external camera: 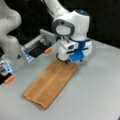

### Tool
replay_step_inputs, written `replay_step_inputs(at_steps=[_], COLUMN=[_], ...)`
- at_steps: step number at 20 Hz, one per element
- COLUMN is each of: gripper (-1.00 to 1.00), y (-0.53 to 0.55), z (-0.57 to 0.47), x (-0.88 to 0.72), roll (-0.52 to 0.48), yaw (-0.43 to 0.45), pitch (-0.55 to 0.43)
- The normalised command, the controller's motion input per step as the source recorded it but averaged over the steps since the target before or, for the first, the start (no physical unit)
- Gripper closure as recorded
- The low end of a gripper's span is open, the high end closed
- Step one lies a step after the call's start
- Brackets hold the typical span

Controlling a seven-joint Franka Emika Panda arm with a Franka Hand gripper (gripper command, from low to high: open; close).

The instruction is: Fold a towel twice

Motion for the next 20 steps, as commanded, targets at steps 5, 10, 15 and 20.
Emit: replay_step_inputs(at_steps=[5,10,15,20], gripper=[-1.00,-1.00,-1.00,-1.00], y=[0.07,0.07,0.08,0.08], z=[-0.07,-0.07,-0.12,-0.12], x=[0.18,0.18,0.16,0.14], roll=[-0.154,-0.148,-0.147,-0.156], yaw=[0.032,0.030,0.028,0.012], pitch=[0.013,-0.029,-0.057,-0.075])
